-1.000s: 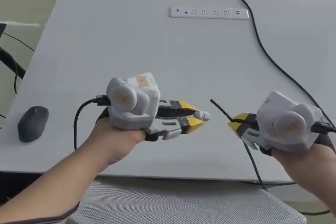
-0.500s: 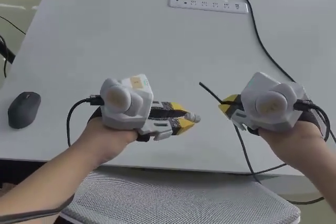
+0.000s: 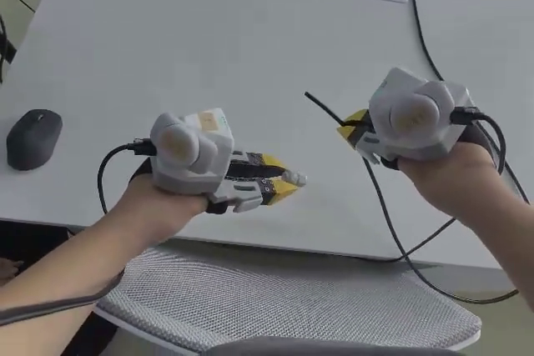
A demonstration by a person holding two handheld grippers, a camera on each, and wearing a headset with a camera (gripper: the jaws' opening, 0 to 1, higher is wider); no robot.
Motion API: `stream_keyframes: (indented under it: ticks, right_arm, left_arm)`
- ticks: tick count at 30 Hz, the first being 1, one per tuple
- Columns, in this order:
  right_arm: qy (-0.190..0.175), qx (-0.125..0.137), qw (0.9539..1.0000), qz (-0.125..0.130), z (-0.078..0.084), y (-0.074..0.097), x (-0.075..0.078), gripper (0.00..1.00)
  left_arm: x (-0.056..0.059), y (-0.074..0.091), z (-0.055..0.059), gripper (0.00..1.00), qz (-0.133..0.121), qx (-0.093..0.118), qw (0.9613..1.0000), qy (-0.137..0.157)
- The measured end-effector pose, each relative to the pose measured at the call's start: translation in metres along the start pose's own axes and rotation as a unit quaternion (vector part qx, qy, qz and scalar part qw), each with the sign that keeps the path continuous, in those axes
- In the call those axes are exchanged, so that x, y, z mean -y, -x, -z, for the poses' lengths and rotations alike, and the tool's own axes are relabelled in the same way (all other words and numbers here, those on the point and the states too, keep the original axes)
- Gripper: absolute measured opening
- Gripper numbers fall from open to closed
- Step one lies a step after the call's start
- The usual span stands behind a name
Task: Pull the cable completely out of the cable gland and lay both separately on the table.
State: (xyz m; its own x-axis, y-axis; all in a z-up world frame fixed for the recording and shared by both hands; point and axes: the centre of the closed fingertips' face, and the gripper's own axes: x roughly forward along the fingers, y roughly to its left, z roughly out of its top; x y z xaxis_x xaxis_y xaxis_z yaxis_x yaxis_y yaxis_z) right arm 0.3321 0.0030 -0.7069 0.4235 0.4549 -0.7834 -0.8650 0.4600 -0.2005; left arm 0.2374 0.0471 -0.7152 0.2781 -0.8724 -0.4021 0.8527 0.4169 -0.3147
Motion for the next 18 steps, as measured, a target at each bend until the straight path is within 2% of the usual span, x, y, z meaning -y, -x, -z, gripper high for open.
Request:
stream_keyframes:
  ticks: [8, 18]
  right_arm:
    - [0.001, -0.002, 1.0, -0.008, -0.021, -0.027, 0.004, 0.0]
    - [0.019, -0.006, 0.9995, -0.024, -0.047, -0.058, 0.0, 0.0]
  left_arm:
    - [-0.013, 0.005, 0.017, 0.15, -0.005, -0.006, 0.9999, 0.008]
    - [-0.023, 0.009, 0.027, 0.15, -0.002, -0.007, 0.9999, 0.016]
